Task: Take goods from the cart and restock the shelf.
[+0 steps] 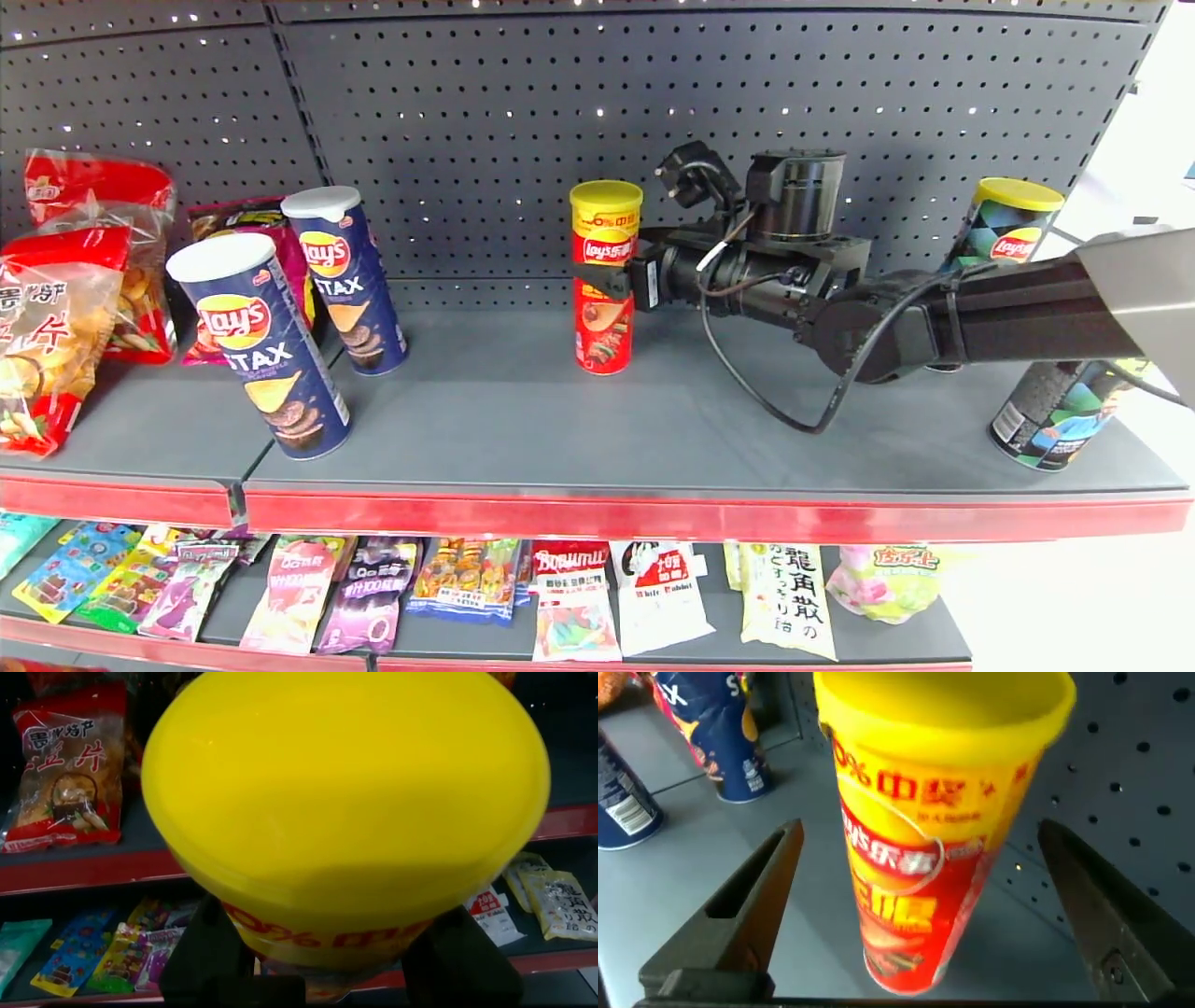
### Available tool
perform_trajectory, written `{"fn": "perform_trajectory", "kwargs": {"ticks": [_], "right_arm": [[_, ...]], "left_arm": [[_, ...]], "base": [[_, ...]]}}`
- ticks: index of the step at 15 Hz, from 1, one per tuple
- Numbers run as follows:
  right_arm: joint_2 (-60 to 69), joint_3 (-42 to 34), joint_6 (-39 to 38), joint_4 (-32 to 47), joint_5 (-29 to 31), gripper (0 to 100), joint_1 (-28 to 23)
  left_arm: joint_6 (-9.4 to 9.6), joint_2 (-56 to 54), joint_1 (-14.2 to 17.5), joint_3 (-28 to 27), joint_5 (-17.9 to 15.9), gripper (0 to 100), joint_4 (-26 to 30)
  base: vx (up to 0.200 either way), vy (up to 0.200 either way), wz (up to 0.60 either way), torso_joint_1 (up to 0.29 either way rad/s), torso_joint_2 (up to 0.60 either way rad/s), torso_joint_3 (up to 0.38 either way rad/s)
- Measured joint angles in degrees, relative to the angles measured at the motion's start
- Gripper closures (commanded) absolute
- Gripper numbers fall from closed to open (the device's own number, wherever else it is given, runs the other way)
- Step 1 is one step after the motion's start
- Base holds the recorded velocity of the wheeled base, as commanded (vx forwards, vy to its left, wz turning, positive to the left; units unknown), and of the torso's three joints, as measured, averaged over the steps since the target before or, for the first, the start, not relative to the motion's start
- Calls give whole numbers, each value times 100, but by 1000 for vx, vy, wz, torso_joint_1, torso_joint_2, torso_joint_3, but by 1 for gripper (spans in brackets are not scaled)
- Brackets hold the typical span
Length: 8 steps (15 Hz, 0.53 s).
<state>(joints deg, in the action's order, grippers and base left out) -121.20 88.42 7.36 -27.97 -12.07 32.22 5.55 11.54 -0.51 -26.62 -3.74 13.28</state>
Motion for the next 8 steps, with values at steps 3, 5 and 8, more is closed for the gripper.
{"fn": "perform_trajectory", "kwargs": {"ticks": [3, 5, 8], "right_arm": [[-129, 133, 0, 5, 0, 0, 11], [-210, 249, 0, 13, -5, 0, 22], [-322, 397, -1, 49, -5, 0, 38]], "left_arm": [[0, 16, -1, 2, 0, 100, -1], [0, 28, -4, 6, -2, 100, -1], [-2, 39, 0, 15, -2, 100, 0]], "base": [[0, 0, 0, 0, 0, 0], [0, 0, 0, 0, 0, 0], [0, 0, 0, 0, 0, 0]]}}
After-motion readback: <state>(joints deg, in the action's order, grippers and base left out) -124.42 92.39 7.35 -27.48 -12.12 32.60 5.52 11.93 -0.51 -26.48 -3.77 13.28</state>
